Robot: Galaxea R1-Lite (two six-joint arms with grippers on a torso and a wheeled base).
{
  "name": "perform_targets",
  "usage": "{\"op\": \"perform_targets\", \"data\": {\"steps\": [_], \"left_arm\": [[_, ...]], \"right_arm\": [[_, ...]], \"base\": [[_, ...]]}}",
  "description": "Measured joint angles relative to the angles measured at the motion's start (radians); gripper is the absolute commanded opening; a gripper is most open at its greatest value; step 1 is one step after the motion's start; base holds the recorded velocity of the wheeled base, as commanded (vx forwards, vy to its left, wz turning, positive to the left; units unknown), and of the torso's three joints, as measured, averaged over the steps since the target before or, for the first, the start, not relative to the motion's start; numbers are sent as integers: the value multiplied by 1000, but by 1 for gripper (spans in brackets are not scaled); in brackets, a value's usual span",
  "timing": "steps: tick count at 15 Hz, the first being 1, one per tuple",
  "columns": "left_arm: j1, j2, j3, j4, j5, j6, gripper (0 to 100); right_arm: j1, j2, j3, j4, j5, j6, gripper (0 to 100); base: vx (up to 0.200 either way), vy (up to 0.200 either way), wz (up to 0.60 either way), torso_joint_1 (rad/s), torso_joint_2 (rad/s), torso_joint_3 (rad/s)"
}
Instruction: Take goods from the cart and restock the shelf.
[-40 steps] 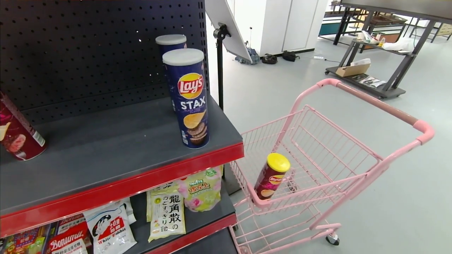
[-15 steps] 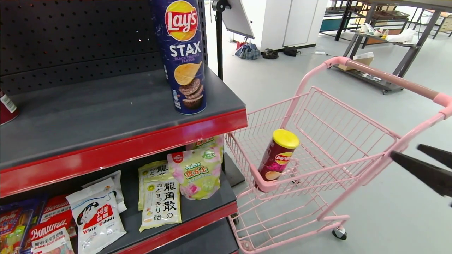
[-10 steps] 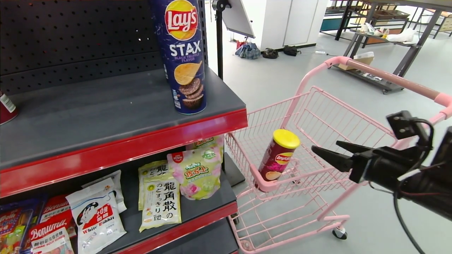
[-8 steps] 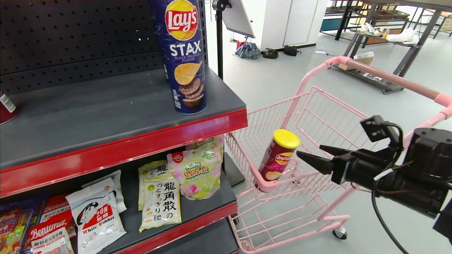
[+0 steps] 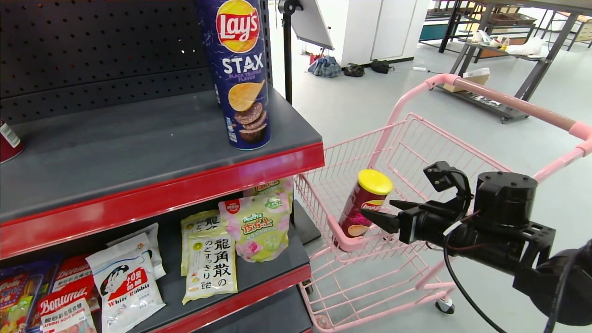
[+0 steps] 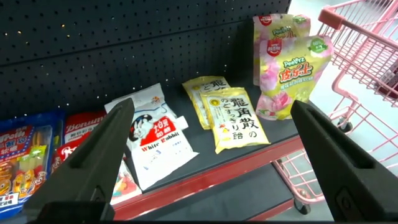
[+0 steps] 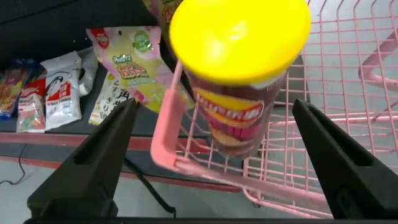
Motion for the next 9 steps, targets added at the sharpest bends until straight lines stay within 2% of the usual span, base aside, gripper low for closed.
{"op": "perform_targets", "data": {"steps": [9], "left_arm": [[0,0,0,0,0,-1,100]], "right_arm": [[-5,184,-175,1,-12,0,100]], "base": [[0,0,0,0,0,0]]}}
